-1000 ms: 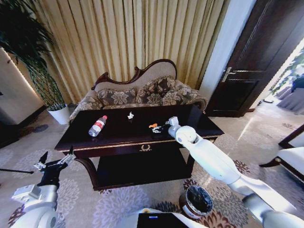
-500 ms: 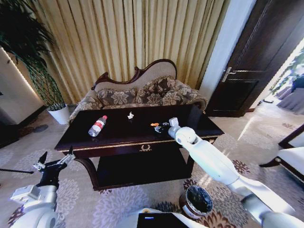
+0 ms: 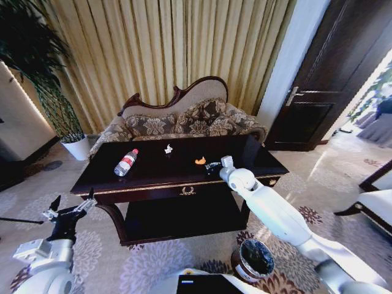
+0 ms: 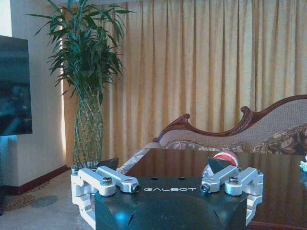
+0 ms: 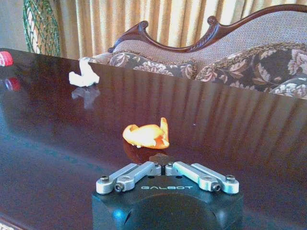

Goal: Move to the front of the table and place the trash on the table into the trash bin.

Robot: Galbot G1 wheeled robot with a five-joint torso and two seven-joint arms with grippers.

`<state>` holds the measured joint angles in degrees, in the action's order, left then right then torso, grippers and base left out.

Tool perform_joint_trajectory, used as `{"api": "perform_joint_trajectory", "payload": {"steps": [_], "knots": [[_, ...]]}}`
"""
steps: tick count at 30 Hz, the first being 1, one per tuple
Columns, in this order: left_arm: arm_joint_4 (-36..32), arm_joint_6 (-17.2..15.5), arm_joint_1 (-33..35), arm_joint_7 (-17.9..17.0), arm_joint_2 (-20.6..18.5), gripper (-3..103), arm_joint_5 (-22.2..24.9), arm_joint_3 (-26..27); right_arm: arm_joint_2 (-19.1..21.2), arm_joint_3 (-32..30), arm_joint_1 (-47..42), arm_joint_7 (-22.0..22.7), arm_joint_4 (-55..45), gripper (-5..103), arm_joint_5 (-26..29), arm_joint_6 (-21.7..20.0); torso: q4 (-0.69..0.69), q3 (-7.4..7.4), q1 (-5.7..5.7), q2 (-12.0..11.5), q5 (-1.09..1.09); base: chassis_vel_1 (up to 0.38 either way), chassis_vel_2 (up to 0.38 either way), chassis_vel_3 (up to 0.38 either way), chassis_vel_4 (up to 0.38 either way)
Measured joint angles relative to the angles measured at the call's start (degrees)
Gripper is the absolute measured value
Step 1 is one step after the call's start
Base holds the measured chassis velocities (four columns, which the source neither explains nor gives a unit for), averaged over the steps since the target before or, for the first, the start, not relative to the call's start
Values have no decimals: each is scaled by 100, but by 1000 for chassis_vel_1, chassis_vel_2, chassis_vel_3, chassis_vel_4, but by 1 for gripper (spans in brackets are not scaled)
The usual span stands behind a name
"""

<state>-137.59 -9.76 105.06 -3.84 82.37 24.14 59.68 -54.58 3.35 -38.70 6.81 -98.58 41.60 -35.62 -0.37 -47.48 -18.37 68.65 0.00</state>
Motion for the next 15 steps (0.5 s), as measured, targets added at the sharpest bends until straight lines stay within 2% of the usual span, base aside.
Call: {"api": "perform_joint_trajectory", "payload": {"steps": [12,13,15], "knots": [[-8,-6,-33,6,-57,100,15,-73,174,-453,-287,0,-355,0,146,-20,-1,-1,0,-1,1,0,0,0,0],[-8,-7,-33,6,-65,100,19,-69,196,-494,-295,1,-422,5,170,-28,0,-1,0,-1,0,0,0,0,0],[-8,-8,-34,6,-68,100,21,-66,209,-512,-296,0,-467,5,185,-28,-1,-1,0,-1,0,0,0,0,0]]}}
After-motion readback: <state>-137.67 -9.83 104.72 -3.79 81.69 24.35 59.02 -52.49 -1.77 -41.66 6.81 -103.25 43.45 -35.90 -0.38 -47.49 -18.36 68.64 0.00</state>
